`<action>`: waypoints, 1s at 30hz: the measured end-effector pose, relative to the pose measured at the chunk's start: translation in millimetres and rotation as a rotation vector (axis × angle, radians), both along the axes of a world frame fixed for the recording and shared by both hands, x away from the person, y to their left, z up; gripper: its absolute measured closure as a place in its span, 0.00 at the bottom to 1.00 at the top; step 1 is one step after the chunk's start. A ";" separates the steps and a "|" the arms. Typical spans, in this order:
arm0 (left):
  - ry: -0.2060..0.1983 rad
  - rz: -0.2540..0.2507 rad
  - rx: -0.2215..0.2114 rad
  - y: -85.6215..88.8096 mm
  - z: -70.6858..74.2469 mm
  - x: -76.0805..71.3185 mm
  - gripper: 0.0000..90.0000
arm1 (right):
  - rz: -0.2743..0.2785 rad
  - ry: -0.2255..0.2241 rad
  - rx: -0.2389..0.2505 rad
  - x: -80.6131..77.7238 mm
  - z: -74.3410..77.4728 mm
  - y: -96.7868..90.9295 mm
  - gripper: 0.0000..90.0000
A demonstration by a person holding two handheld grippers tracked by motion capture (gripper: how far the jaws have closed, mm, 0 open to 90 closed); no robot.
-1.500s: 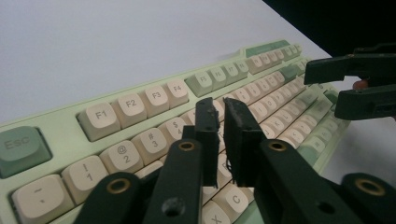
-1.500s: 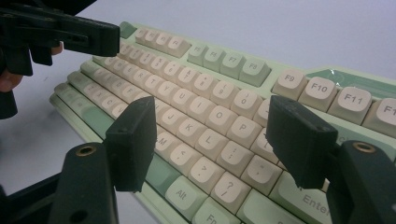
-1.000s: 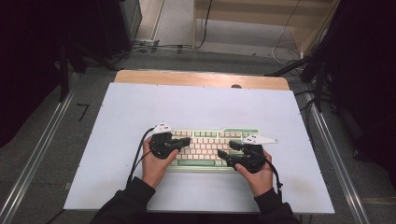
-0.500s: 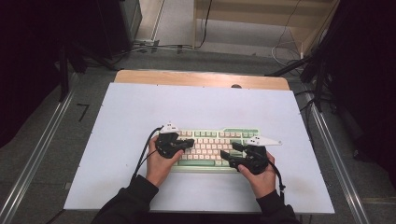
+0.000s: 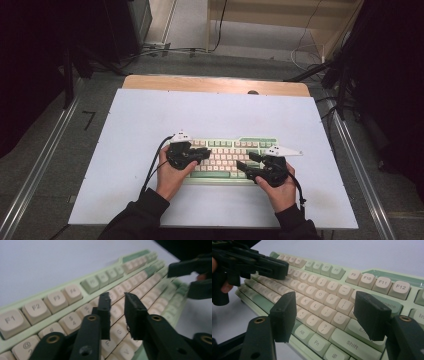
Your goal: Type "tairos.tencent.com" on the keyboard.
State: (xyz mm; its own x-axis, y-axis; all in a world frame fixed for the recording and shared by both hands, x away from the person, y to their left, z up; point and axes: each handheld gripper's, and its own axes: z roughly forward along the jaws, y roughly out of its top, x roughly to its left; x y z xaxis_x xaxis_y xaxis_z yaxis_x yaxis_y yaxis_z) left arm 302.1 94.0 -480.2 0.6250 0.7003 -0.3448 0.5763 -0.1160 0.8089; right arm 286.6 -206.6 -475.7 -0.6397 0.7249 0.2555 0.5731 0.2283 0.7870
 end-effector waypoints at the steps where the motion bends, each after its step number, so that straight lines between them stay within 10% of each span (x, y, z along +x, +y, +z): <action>1: -0.020 0.015 -0.012 2.4 3.7 -1.5 0.72 | -0.003 0.000 0.002 0.0 0.4 -0.5 0.38; 6: -0.100 0.128 -0.023 16.8 11.9 -3.6 0.48 | -0.010 -0.005 -0.007 0.4 1.7 -3.3 0.47; 20: -0.077 0.182 -0.019 29.5 8.2 -5.7 0.46 | 0.034 -0.050 -0.048 -3.1 7.1 1.7 0.97; 30: -0.075 0.205 -0.024 36.4 7.2 -9.4 0.46 | 0.085 -0.038 -0.068 -0.6 4.3 10.5 0.98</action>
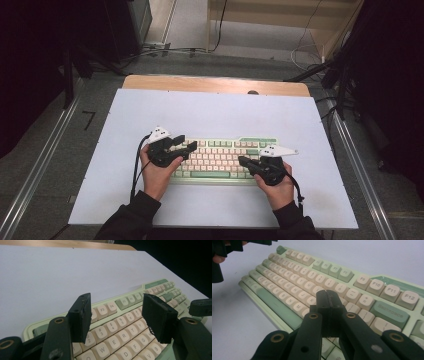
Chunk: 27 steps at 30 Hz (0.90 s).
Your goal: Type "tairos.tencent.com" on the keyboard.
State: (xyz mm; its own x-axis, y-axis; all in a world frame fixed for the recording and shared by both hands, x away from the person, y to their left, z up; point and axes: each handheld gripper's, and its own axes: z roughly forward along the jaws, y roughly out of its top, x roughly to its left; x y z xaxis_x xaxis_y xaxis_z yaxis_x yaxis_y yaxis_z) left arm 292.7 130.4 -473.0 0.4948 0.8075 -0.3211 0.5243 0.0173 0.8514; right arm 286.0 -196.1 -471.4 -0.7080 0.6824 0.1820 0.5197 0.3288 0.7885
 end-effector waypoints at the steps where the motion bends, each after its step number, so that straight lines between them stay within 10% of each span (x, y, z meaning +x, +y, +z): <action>1: 0.000 0.001 -0.001 0.5 -0.2 -0.3 0.46 | 0.006 0.003 -0.007 0.1 -1.2 1.8 0.98; 27: 0.015 0.018 -0.004 8.8 -2.2 -4.3 0.46 | 0.055 0.060 -0.105 4.5 -18.6 17.6 0.98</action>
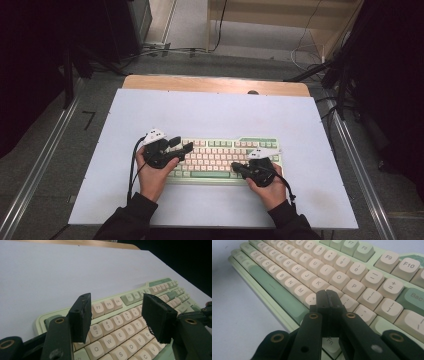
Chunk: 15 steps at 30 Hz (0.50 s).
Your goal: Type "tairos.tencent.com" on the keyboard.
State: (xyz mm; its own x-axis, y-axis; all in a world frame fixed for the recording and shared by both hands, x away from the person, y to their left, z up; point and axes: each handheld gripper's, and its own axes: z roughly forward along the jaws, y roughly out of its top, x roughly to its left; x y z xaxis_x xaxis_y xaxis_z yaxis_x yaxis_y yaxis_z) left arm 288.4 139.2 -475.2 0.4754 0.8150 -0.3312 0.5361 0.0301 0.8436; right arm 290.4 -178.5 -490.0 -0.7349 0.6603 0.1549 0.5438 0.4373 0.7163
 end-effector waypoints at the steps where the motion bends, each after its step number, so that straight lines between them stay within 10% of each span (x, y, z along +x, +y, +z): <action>1: 0.001 -0.001 0.001 0.1 0.2 -0.1 0.46 | -0.001 -0.001 0.004 -0.3 0.9 -0.3 0.98; 6: 0.003 -0.002 -0.002 0.0 -0.1 0.1 0.46 | -0.011 -0.026 0.062 -1.2 9.8 -6.0 0.95; 15: 0.008 -0.006 -0.006 0.1 -0.6 0.2 0.47 | -0.049 -0.033 0.149 2.1 15.0 -15.6 0.62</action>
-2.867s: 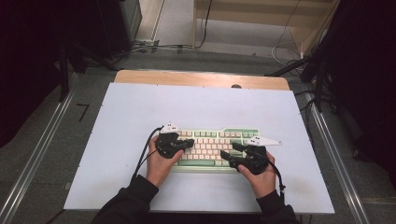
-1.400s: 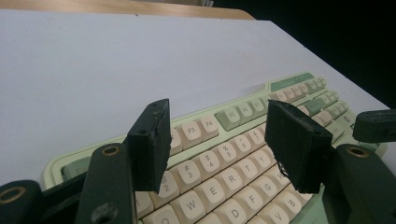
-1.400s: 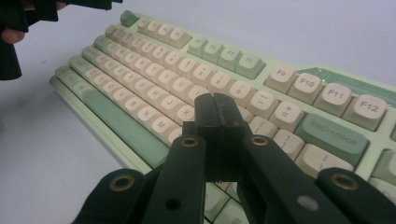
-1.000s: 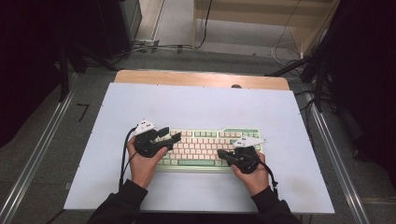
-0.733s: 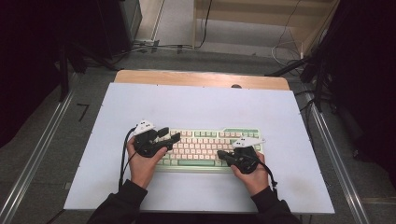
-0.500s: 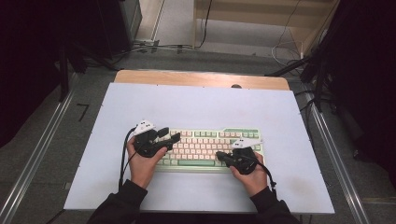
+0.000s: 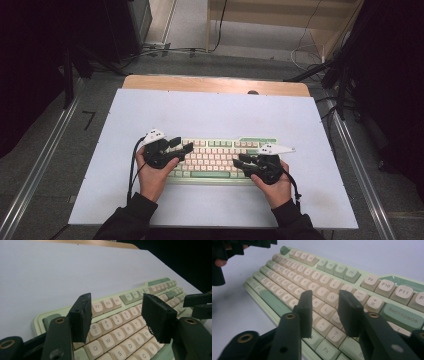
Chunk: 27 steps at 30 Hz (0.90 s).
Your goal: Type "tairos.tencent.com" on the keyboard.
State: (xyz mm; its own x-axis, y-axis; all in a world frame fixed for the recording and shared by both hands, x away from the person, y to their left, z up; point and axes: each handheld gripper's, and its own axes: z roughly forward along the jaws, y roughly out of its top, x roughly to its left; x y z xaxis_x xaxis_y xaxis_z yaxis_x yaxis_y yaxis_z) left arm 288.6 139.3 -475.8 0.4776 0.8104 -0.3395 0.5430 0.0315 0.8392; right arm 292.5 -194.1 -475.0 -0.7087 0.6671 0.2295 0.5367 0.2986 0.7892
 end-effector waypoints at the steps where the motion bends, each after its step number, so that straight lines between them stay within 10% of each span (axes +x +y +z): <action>1: 0.000 -0.001 0.001 0.0 0.0 -0.1 0.47 | -0.009 0.002 0.009 0.5 0.2 -0.7 0.56; 6: 0.001 -0.005 0.002 0.2 -0.1 -0.4 0.47 | -0.047 -0.004 0.033 2.5 0.7 -3.9 0.39; 16: 0.010 -0.032 0.011 -2.0 -1.3 -2.6 0.51 | -0.054 0.002 0.039 3.4 0.4 -5.1 0.35; 27: 0.040 -0.143 0.004 -7.5 -2.5 -10.2 0.88 | -0.060 0.008 0.030 3.9 0.1 -5.8 0.36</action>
State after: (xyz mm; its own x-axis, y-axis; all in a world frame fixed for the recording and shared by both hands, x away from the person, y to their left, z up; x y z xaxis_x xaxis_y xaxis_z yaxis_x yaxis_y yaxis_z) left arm 278.4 131.8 -478.3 0.5744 0.7364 -0.3575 0.5745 -0.0516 0.8169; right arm 296.4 -199.9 -474.9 -0.6659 0.7008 0.2559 0.5591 0.2418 0.7931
